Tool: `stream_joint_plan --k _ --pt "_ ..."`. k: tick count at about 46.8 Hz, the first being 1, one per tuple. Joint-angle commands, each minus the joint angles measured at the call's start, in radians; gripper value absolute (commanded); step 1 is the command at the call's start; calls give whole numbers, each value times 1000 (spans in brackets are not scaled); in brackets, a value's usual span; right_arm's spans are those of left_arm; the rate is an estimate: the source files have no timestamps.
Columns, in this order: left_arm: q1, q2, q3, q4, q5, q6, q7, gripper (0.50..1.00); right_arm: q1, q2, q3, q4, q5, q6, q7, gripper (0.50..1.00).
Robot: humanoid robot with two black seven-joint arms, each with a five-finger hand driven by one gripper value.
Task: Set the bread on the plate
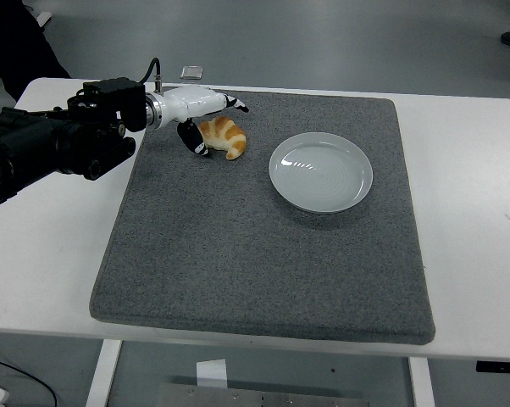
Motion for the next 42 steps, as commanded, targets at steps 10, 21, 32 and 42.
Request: stream_joint_plan --k 10,21,32,42 --pt "23 -24 2 17 1 15 2 919 0 0 0 0 0 0 0 932" --pt "37 -28 2 19 1 17 3 894 0 0 0 0 0 0 0 932" --pt "48 -36 3 34 3 24 3 855 0 0 0 0 0 0 0 932" --pt "49 -36 5 39 5 30 3 784 0 0 0 0 0 0 0 932"
